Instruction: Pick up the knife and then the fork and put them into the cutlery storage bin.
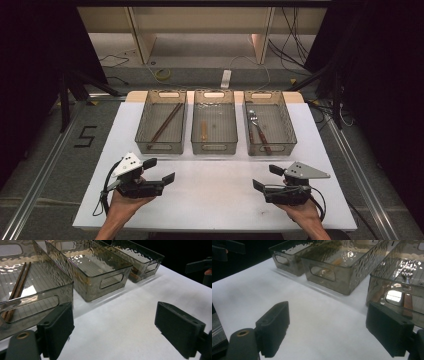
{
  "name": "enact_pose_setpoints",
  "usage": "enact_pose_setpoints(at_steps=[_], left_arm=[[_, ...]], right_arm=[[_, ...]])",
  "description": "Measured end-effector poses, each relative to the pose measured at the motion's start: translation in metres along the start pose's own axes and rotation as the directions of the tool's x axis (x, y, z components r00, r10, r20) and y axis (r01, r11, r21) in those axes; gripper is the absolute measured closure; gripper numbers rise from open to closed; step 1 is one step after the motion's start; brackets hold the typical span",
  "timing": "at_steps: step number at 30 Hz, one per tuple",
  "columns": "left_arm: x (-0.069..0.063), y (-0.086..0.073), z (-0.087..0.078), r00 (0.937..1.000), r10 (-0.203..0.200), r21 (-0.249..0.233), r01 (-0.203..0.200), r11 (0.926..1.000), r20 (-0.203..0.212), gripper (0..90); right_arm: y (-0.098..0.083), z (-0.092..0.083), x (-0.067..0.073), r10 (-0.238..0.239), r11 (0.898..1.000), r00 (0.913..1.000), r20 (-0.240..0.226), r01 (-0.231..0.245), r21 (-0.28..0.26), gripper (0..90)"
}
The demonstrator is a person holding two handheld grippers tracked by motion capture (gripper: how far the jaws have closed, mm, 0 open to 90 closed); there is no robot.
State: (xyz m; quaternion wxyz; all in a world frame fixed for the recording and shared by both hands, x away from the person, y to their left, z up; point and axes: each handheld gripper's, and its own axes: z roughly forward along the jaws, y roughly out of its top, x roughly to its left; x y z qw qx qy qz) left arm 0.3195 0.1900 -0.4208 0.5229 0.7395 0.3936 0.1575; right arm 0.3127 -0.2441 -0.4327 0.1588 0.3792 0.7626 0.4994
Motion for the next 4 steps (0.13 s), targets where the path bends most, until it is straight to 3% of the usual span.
enact_pose_setpoints(at_steps=[4], left_arm=[[0.0, 0.0, 0.0, 1.0, 0.002, 0.002, -0.002, 1.0, 0.0, 14.9]], right_arm=[[0.0001, 0.0001, 0.0004, -0.002, 1.0, 1.0, 0.0, 0.002, 0.001, 19.7]])
